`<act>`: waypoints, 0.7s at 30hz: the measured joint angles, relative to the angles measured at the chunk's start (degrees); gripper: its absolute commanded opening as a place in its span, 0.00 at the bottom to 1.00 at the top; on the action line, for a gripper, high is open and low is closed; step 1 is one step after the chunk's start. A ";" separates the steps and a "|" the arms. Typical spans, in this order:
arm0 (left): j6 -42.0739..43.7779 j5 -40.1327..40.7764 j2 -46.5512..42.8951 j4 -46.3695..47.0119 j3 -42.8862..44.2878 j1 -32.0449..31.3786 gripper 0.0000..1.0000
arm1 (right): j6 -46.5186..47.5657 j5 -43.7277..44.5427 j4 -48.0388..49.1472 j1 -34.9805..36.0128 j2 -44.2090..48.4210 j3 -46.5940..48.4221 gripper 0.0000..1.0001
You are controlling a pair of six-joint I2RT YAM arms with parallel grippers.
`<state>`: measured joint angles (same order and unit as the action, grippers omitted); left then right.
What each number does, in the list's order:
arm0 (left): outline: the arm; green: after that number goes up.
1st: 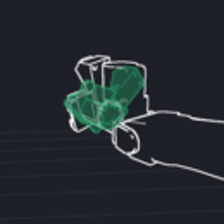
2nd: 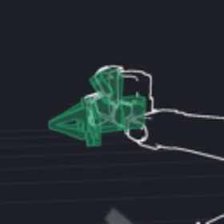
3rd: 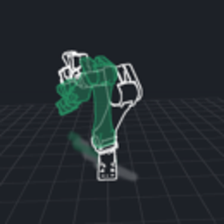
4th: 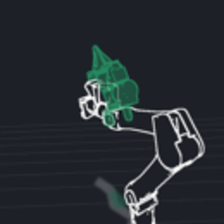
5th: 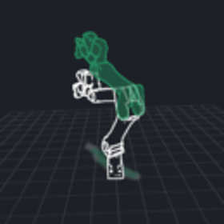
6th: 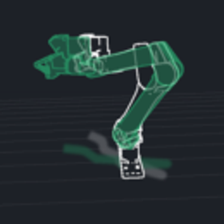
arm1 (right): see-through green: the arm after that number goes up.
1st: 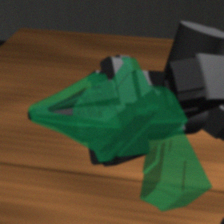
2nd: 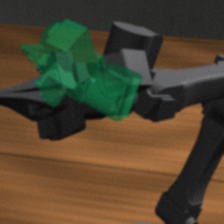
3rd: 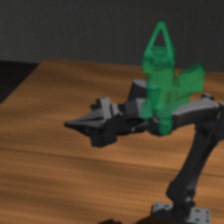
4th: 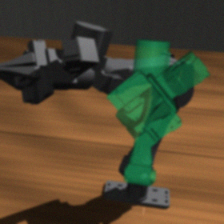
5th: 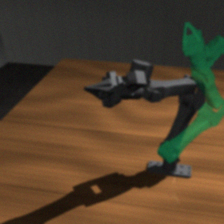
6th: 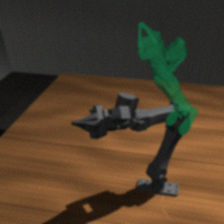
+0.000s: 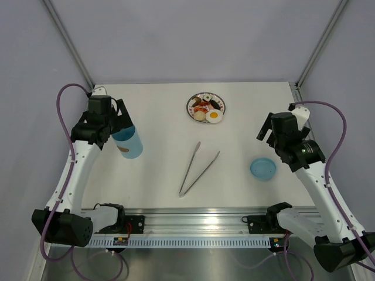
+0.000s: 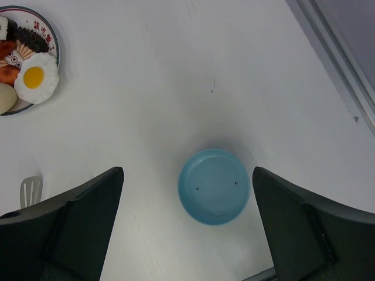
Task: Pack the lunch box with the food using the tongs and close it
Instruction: Adjust the clamp at the center of the board.
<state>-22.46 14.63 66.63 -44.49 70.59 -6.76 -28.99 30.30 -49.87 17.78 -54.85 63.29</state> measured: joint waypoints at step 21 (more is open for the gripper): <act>-1.95 -4.83 1.49 0.00 0.31 2.91 0.99 | -0.17 -4.48 0.02 0.00 0.52 -2.58 0.99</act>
<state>-24.40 9.80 68.12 -44.49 70.89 -3.86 -29.17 25.82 -49.84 17.78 -54.33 60.71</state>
